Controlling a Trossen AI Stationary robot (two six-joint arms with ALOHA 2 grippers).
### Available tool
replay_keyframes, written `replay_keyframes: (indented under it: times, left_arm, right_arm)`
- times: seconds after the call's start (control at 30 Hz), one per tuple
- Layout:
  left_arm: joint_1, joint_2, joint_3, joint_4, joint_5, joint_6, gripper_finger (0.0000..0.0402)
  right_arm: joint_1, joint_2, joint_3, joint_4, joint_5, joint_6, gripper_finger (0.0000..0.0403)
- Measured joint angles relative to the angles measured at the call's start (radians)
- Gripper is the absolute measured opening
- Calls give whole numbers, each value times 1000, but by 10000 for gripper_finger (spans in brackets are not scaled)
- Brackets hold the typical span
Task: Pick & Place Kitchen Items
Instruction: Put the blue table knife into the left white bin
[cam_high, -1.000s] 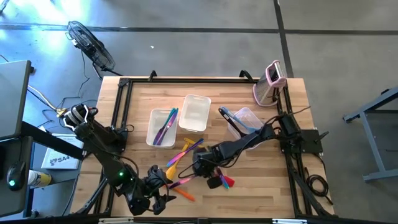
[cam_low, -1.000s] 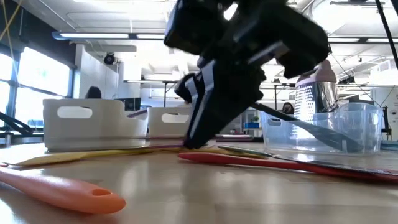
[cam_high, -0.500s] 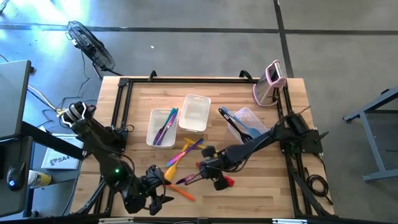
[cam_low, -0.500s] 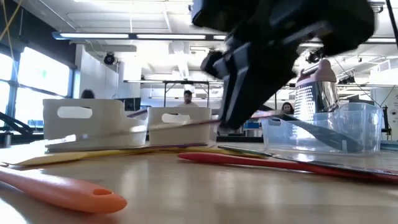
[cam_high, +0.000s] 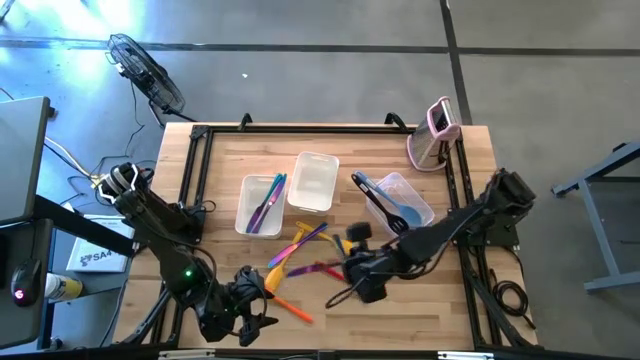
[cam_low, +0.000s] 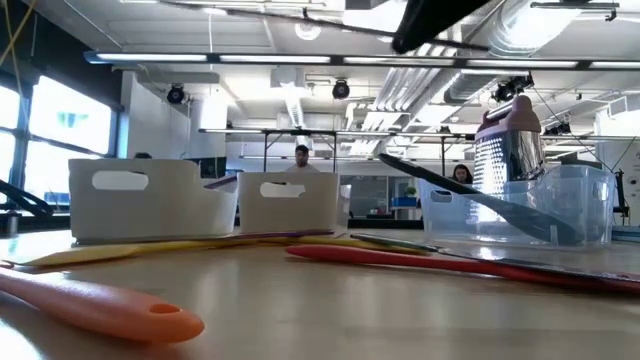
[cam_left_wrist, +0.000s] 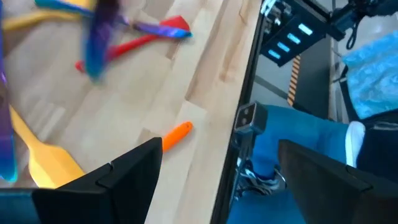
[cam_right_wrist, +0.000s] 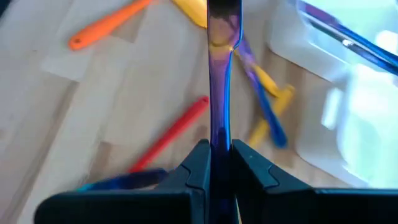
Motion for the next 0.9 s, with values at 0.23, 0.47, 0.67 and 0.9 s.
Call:
replay_keyframes:
  times: [0.23, 0.47, 0.67, 0.9]
  left_arm:
    - [3, 8, 0, -7, -95, 85, 310]
    - [54, 80, 1, 23, -438, 295, 310]
    - [79, 172, 0, 33, -549, 384, 310]
    - [78, 227, 0, 34, -617, 446, 310]
  right_arm:
    - [45, -60, 0, -42, 109, 56, 32]
    - [58, -60, 0, -26, 160, 54, 32]
    - [51, -60, 0, -21, 209, 30, 32]
    - [42, -60, 0, -18, 209, 22, 32]
